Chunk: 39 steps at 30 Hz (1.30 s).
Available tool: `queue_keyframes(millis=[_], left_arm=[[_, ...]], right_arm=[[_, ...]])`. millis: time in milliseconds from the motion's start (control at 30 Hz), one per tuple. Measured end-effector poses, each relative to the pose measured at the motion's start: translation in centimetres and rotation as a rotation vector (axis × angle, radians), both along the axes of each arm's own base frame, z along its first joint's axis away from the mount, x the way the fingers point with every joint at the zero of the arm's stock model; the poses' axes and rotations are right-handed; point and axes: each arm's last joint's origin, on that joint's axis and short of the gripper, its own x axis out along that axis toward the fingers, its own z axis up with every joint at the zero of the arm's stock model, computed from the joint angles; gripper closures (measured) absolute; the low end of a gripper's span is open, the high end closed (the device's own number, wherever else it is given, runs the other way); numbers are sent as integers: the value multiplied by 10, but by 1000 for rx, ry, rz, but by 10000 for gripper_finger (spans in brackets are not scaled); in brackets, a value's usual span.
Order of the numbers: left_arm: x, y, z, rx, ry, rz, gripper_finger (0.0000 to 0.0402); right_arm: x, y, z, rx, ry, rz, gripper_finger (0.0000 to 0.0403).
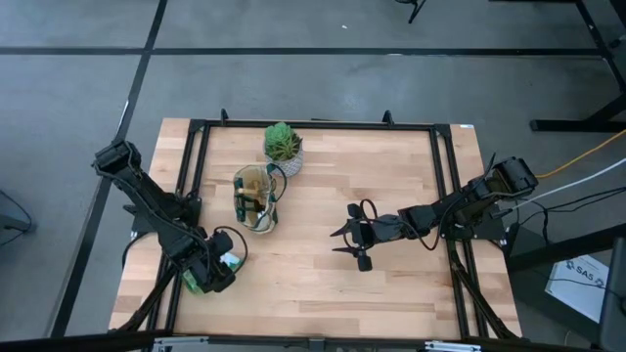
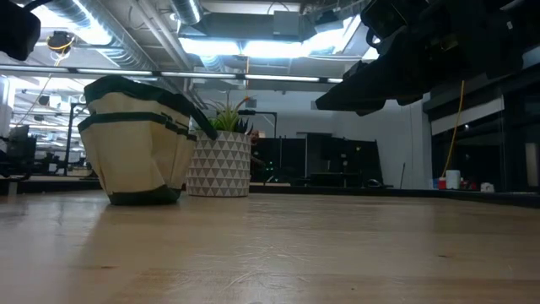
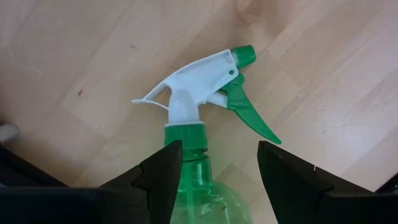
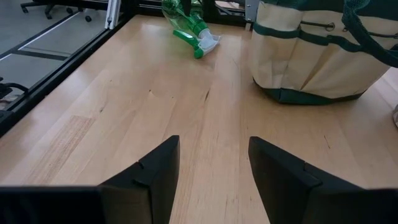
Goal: Pick & Place Garden tools in Gardening bag
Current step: Put the green bottle spray into the gardening bag
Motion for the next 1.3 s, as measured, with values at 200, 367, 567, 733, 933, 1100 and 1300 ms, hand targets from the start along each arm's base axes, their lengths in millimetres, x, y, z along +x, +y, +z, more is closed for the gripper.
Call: queue_keyframes(millis=[200,367,567,733,933,1100,1300], left_arm=[[0,0,0,-2,0,8,192],[2,-3,-7,14,31,24,191],[6,-11,-30,37,172,21,191],[9,-15,-47,76,234,-4,191],[13,-18,-58,91,263,-41,195],[14,-19,-58,76,263,-43,240],[12,-15,-51,102,210,-44,259]], right_arm=[[0,0,0,0,0,0,209],[0,0,0,0,0,0,209],[0,0,0,0,0,0,209],[0,0,0,0,0,0,209],[0,0,0,0,0,0,209],[0,0,0,0,0,0,209],[0,0,0,0,0,0,209]])
